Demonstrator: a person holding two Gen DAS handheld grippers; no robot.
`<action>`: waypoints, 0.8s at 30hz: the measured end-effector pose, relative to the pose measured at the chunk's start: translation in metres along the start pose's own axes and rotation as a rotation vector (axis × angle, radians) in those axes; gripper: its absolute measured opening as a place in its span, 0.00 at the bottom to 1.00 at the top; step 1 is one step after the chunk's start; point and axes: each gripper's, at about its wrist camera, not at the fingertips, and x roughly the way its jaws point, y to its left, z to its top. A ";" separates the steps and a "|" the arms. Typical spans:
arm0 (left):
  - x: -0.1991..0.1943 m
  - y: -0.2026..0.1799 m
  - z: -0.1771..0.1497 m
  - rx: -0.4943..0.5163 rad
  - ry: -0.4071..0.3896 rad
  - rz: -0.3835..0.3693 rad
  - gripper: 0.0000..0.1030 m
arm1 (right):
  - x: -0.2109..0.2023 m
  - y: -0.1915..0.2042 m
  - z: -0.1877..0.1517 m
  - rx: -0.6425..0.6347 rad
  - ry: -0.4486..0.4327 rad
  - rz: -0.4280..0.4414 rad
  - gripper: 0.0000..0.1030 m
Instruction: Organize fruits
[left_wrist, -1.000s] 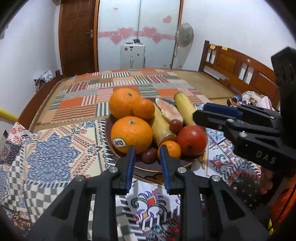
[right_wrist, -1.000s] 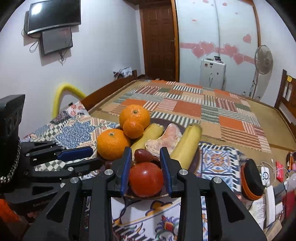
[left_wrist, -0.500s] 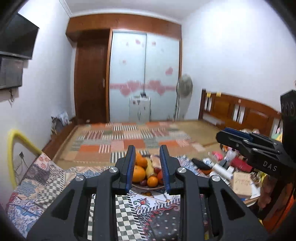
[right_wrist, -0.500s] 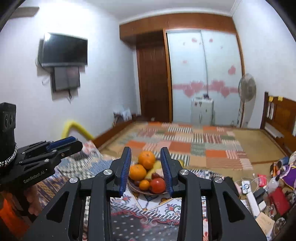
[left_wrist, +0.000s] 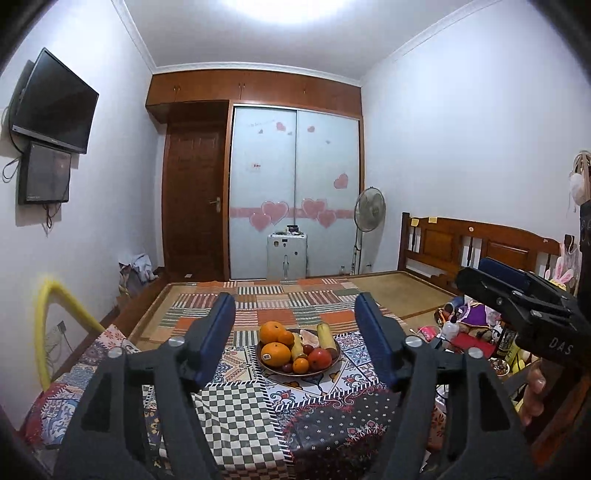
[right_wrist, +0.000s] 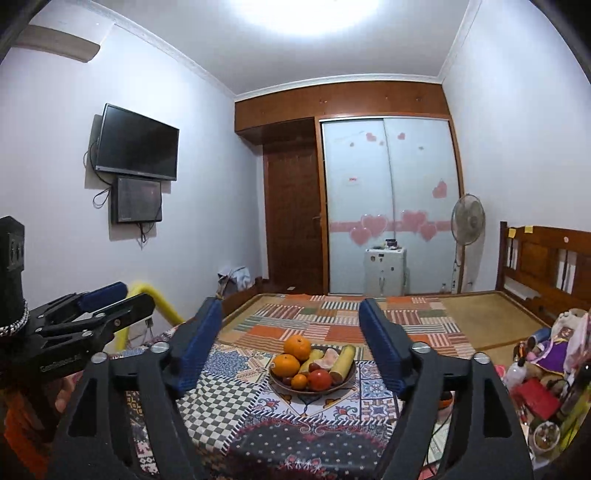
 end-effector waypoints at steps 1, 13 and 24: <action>-0.003 -0.001 -0.001 0.001 0.000 0.001 0.71 | -0.003 -0.001 0.000 0.000 -0.001 -0.004 0.77; -0.018 -0.005 -0.007 0.021 -0.024 0.038 0.94 | -0.024 0.000 -0.010 0.000 -0.027 -0.055 0.99; -0.019 -0.006 -0.010 0.019 -0.027 0.043 0.99 | -0.026 0.001 -0.014 -0.011 -0.021 -0.075 1.00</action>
